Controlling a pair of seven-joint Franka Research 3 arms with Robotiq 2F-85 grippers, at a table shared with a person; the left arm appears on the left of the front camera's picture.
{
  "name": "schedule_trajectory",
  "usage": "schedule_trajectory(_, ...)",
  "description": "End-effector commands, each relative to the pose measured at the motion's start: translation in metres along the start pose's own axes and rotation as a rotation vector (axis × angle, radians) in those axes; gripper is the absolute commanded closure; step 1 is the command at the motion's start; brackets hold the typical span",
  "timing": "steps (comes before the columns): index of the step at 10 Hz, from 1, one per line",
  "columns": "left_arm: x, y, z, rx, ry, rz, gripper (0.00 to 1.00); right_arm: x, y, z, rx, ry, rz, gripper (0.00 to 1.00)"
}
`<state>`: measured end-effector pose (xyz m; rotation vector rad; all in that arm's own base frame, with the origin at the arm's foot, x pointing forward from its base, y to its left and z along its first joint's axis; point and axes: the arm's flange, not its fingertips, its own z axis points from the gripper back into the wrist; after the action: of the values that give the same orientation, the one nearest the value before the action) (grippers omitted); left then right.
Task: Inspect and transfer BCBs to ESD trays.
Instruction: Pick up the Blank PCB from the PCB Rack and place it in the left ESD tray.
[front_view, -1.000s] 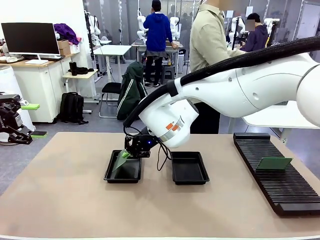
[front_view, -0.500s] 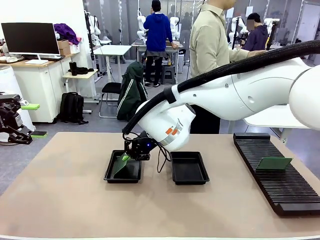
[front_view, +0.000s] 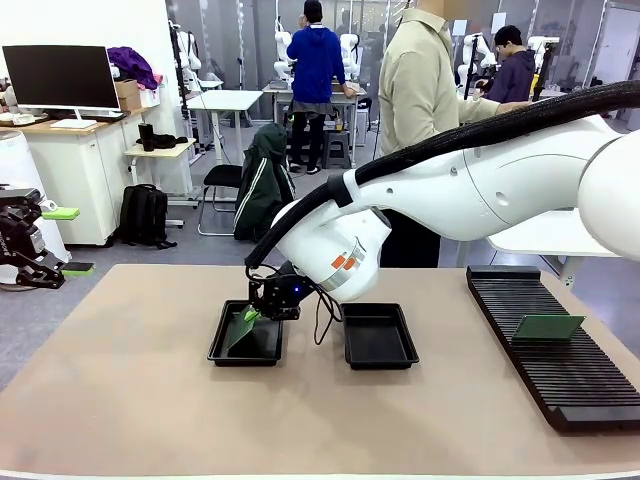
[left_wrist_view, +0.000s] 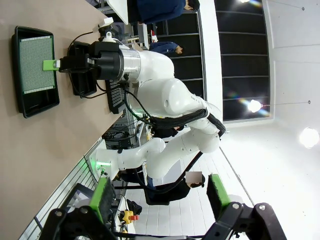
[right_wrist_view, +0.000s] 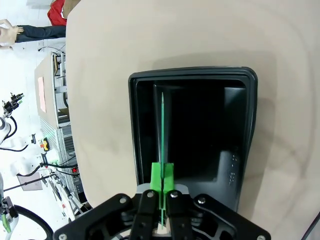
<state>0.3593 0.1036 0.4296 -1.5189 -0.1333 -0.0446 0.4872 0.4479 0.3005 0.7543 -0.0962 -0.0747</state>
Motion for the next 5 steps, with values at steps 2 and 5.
schedule_trajectory(2,0.000,-0.001,0.001,0.001,-0.006,-0.003,0.00,-0.001,0.002,-0.001,-0.007,0.013,0.008,0.87)
schedule_trajectory(5,0.000,-0.001,0.001,0.001,-0.006,-0.003,0.00,-0.003,0.010,-0.003,-0.088,0.040,0.017,0.59)
